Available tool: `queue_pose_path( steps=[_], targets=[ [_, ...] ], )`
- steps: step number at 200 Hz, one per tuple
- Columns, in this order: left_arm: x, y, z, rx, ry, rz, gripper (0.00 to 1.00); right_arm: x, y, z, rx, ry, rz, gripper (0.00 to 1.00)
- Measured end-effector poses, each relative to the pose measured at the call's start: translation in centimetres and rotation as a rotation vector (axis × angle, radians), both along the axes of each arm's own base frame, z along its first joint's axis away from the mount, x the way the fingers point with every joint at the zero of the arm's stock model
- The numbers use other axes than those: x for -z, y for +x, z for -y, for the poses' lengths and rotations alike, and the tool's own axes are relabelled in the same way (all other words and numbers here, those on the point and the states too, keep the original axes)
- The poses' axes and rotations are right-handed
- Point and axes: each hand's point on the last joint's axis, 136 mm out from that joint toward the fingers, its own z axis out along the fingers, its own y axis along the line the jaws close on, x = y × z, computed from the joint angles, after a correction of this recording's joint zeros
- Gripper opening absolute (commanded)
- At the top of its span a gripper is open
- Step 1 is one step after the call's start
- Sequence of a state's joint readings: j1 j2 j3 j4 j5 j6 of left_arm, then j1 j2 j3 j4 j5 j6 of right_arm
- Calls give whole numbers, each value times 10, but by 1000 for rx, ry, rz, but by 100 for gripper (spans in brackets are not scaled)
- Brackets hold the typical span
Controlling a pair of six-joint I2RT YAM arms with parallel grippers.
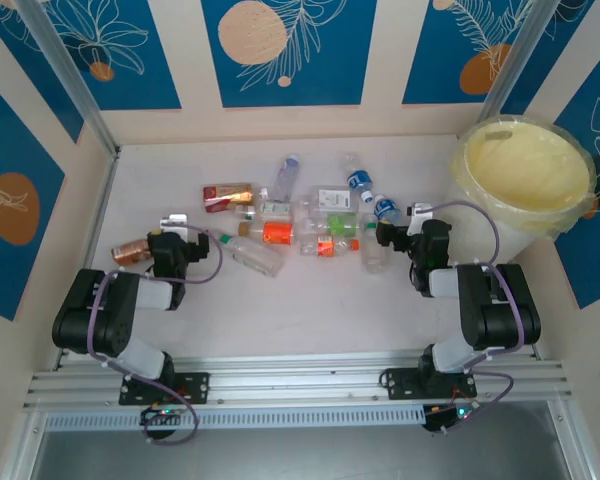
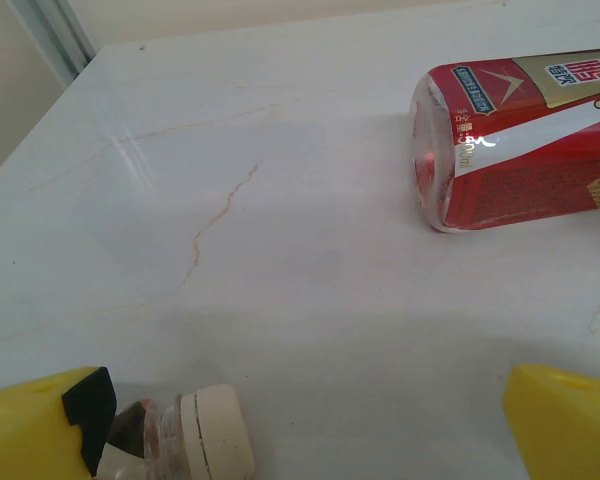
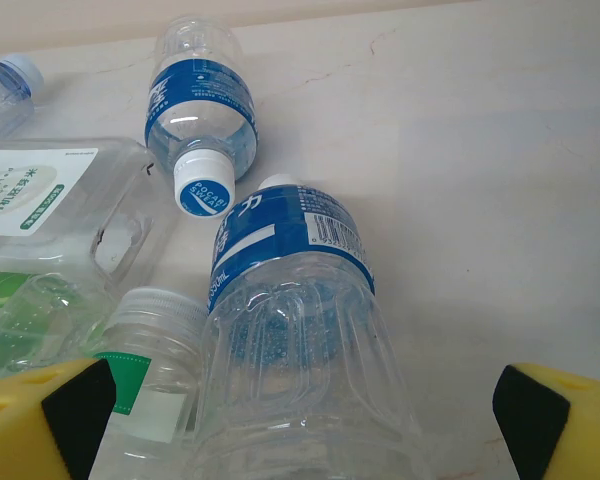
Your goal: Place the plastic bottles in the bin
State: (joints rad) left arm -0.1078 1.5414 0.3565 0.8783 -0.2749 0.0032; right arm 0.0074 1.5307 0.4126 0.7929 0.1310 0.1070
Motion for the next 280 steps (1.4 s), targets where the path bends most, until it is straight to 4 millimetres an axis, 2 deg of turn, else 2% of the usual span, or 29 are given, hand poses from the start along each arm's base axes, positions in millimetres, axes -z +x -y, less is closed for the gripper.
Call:
queue_pose_path(
  steps=[156,181,199,232,255,280],
  targets=[
    [0,0,0,0,0,0,100,0,0,0,-1,0,0,99],
    [0,-1,1,10,4,-22,100,-3,-4,-5,-16,-4,-15,99],
    [-13,2,2,14,5,-31,100,-17,-4,-14,-46,-25,-7,99],
    [-57,3,1,-8,-10,40,100,-58,2,-42,-126,-51,40,99],
    [-70,-1,-3,-51,-53,34,100,-77,4,-57,-153,-32,30,99],
    [-81,-2,-2,-84,-149,27,100,-84,3,-66,-142,35,-53,99]
  ],
)
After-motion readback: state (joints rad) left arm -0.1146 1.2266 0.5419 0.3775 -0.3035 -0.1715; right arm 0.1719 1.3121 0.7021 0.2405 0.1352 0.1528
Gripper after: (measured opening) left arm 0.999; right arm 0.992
